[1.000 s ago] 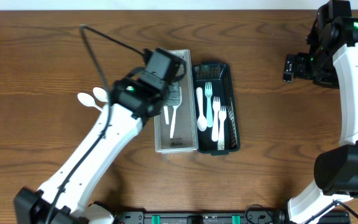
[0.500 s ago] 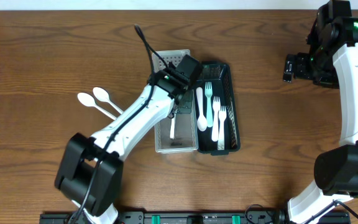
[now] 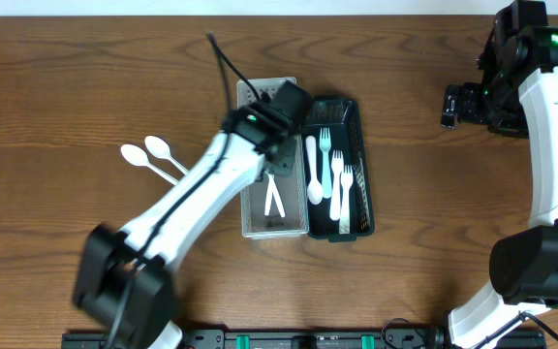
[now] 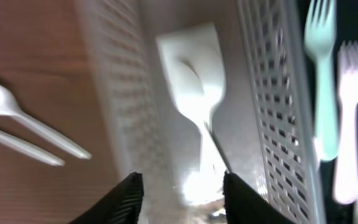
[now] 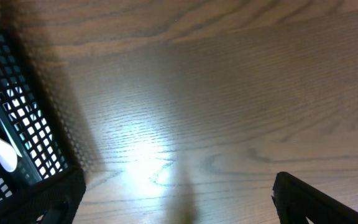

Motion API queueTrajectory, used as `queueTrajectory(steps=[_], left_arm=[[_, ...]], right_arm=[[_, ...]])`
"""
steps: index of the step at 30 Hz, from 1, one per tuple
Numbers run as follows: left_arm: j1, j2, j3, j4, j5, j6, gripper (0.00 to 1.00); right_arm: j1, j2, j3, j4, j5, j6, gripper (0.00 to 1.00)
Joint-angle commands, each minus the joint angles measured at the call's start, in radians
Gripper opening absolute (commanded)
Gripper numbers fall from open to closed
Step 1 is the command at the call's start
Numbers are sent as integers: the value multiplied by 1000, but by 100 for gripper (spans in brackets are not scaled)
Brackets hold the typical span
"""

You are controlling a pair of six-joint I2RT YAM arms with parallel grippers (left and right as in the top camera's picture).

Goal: Pack container
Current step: 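Carry the spoon into the clear basket, release, and withdraw, then grasp the next white spoon with the left gripper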

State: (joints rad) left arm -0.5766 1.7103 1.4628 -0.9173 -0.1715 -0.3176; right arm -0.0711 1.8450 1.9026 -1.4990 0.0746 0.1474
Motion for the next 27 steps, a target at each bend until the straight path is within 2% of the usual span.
queueTrajectory(steps=[1, 4, 5, 7, 11, 14, 18, 21, 27], left_arm=[[72, -175, 77, -12, -121, 14, 50], [199, -265, 77, -23, -122, -11, 55], [249, -282, 77, -31, -121, -34, 62], [359, -294, 77, -53, -98, -88, 65], [573, -251, 61, -80, 94, -167, 73], [657, -187, 40, -84, 143, -234, 74], [707, -68, 30, -95, 142, -272, 79], [711, 31, 30, -98, 142, -272, 87], [711, 197, 30, -99, 143, -289, 90]], right_arm=[[7, 0, -1, -2, -4, -14, 99], [7, -1, -2, -6, -4, -14, 99], [7, 0, -2, -6, -4, -14, 99], [7, 0, -1, -6, -5, -14, 99], [7, 0, -2, -4, -39, -14, 99], [7, 0, -1, -4, -39, -14, 99], [7, 0, -2, -4, -39, -14, 99], [7, 0, -1, -5, -39, -15, 99], [7, 0, -2, -5, -38, -16, 99]])
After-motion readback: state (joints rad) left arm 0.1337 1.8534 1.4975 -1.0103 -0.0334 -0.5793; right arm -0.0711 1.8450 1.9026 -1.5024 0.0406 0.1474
